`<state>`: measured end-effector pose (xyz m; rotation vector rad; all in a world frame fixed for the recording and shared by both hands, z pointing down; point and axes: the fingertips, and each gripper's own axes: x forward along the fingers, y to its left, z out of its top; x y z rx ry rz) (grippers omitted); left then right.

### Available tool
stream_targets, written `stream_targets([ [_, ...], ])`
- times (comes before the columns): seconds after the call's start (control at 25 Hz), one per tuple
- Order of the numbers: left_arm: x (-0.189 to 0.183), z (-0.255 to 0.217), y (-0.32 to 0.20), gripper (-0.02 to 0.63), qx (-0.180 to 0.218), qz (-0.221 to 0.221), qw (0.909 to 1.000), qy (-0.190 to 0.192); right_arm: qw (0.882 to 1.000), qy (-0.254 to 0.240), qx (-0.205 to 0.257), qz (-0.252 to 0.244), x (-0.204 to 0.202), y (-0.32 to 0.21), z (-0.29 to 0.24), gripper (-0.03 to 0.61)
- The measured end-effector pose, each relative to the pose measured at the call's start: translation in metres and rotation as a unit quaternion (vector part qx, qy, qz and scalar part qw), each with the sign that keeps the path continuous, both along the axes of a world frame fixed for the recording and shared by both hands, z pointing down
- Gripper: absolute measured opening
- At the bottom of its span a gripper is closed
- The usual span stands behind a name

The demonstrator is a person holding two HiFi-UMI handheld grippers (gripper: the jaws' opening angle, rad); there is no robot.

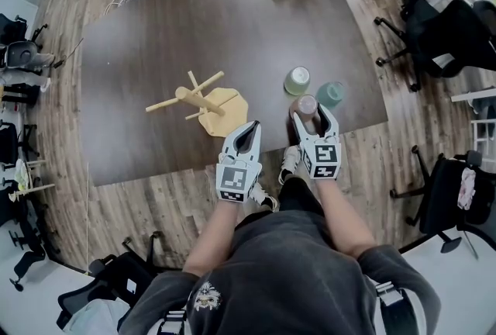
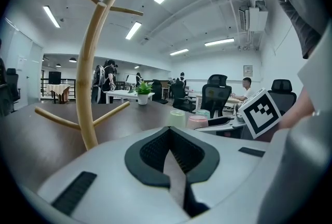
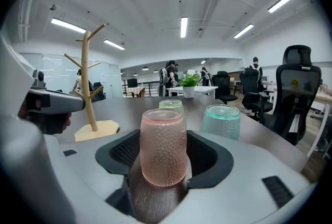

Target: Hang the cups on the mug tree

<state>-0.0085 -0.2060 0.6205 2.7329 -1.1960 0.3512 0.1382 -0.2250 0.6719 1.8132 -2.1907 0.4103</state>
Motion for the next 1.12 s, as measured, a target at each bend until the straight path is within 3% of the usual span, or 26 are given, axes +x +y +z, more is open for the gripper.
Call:
stream_targets([
  [0.24, -0.008, -0.008, 0.005, 0.006, 0.011, 0.0, 0.9999, 0.006, 1.0, -0.026, 0.013, 0.006, -0.004, 0.001, -0.016, 0.298],
  [0.72, -0.042, -0.028, 0.015, 0.006, 0.031, -0.023, 0.9991, 0.014, 0.988, -0.146, 0.042, 0.029, -0.025, -0.002, -0.061, 0.296],
  [1.12, -0.083, -0.028, 0.015, 0.006, 0.022, -0.081, 0.9964, 0.009, 0.976, -0.209, 0.059, 0.002, -0.063, -0.024, -0.096, 0.296],
])
